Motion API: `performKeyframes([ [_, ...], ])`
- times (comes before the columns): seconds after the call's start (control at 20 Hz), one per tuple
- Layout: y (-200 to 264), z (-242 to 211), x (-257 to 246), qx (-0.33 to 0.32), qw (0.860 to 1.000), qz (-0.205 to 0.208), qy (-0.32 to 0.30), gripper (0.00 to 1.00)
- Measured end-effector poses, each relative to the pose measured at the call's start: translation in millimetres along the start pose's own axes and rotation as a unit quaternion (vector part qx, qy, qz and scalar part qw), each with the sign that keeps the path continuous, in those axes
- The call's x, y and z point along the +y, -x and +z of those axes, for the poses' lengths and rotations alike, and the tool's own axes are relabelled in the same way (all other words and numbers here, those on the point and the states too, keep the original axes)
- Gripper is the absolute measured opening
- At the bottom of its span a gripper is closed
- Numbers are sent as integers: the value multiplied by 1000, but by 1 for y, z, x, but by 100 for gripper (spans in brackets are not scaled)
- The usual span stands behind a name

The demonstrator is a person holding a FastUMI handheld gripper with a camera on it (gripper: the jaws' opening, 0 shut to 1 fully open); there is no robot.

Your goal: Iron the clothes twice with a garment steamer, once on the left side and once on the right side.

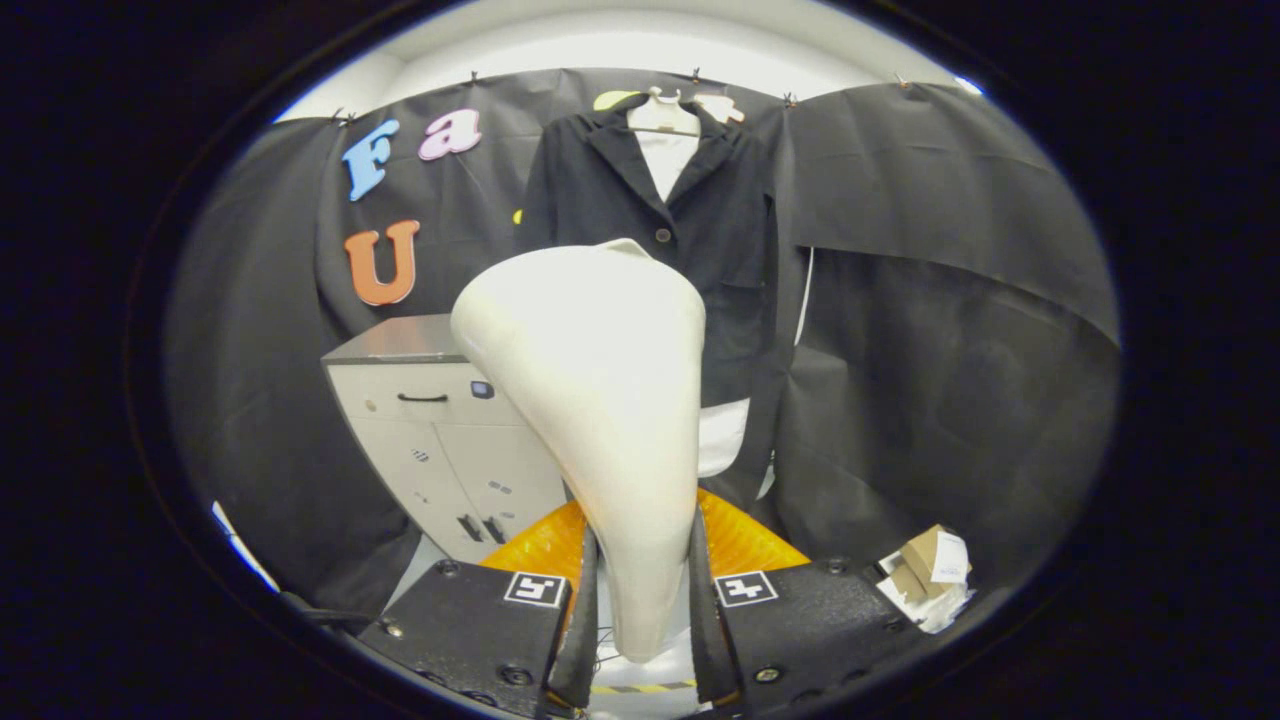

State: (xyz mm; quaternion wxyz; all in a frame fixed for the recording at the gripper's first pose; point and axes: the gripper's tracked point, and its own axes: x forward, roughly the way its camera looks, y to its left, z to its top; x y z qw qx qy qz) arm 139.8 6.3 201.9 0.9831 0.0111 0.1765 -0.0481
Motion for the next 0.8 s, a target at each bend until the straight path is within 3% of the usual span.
performKeyframes([
  [0.25,40,-8,10,-19,999,19,19,41],
  [0.8,74,-28,16,-25,999,38,24,41],
])
